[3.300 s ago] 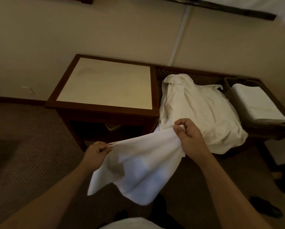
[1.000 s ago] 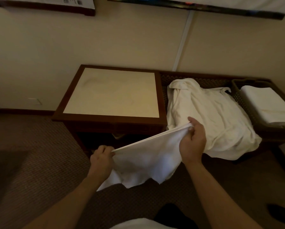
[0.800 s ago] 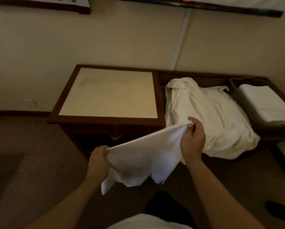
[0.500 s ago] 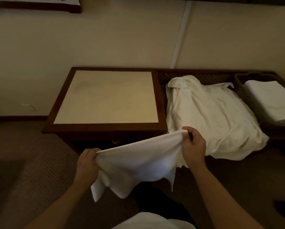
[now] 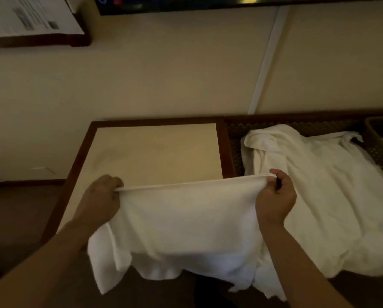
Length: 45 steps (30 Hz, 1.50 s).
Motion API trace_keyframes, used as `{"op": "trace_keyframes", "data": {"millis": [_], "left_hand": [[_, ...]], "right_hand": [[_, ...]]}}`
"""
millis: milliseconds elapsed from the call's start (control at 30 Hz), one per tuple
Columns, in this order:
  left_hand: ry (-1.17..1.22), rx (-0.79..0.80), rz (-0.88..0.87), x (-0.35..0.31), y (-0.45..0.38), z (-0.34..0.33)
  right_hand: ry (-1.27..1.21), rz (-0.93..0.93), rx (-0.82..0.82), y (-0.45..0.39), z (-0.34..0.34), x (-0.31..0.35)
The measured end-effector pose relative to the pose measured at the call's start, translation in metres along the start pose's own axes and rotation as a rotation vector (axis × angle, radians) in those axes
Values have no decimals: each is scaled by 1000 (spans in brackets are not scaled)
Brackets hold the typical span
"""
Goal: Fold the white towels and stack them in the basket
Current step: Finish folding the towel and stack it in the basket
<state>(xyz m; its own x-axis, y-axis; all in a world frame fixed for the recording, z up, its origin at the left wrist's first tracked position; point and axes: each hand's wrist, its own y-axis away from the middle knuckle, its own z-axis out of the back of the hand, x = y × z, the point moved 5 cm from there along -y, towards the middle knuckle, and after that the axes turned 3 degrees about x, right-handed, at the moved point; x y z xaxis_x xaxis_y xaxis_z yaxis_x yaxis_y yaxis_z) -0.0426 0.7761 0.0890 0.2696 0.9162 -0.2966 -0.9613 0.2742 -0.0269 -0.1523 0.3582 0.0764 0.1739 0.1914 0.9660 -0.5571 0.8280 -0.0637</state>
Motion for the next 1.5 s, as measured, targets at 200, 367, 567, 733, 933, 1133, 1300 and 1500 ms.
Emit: {"op": "trace_keyframes", "data": {"millis": [200,367,567,733,933,1133,1300,1500], "left_hand": [[-105,46,-20,-8,-190,15],[-200,77,-43,3,-305,-18],[-304,182,25,21,-385,-67],[-269,80,164,32,-358,-87],[-100,73,152,14,-238,-85],[-183,221,84,30,-185,-98],[135,38,246,65,-213,-53],[333,-115,398,166,-255,-3]], "right_hand": [[82,13,46,-128,-104,3],[223,16,84,-225,-183,-12],[325,39,233,-295,-261,-34],[761,62,290,-291,-289,-56],[659,495,449,-166,-318,-10],[844,521,1152,-18,-391,-6],[955,455,1162,14,-419,-4],[979,384,1055,30,-445,-1]]}}
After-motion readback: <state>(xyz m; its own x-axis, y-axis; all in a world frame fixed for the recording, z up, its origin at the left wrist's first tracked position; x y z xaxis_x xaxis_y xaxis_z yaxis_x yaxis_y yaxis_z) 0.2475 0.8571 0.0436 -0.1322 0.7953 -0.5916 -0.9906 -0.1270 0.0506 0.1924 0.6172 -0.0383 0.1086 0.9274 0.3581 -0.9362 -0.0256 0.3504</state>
